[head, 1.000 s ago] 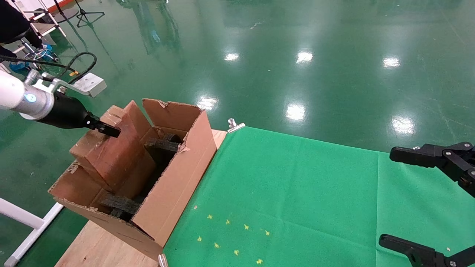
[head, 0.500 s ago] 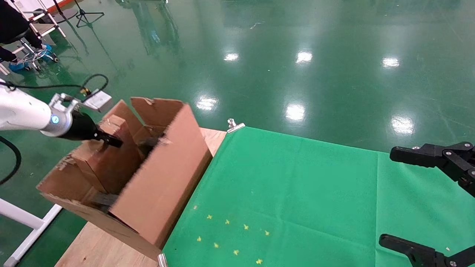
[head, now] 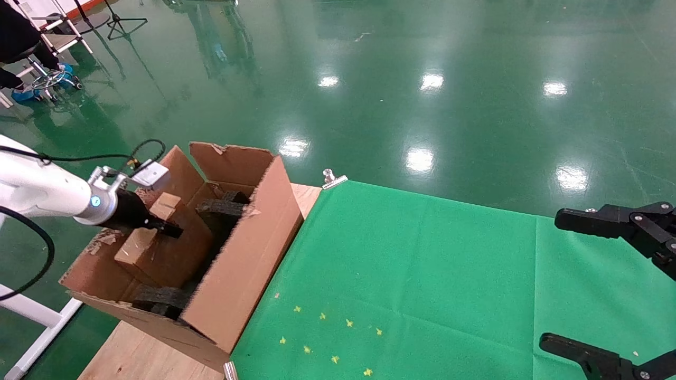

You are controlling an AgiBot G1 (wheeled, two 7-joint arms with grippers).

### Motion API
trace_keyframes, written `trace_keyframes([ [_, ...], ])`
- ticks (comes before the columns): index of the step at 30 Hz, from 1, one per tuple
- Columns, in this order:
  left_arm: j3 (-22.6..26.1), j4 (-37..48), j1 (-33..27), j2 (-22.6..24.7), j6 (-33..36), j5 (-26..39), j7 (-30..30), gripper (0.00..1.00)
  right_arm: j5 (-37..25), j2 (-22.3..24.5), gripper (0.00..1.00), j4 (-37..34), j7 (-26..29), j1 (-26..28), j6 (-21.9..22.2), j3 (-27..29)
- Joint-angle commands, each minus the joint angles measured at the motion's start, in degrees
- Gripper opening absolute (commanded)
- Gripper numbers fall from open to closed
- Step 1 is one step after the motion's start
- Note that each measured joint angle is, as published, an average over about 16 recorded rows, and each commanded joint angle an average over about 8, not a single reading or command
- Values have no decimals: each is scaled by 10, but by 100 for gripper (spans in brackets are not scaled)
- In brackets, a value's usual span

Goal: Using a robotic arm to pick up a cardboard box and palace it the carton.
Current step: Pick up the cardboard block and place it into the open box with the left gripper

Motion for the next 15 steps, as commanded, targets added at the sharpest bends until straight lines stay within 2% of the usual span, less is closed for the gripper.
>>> trace_keyframes([
  [1,-1,2,10,3,-3,-1,-2,42,0,0,100,0,0,0,0,0],
  [5,-1,3,19,6,-9,-2,-2,92,0,0,100,0,0,0,0,0],
  [6,-1,3,20,6,-10,-2,-2,100,0,0,100,0,0,0,0,0],
  [15,-2,2,18,6,-9,-4,-2,100,0,0,100,0,0,0,0,0],
])
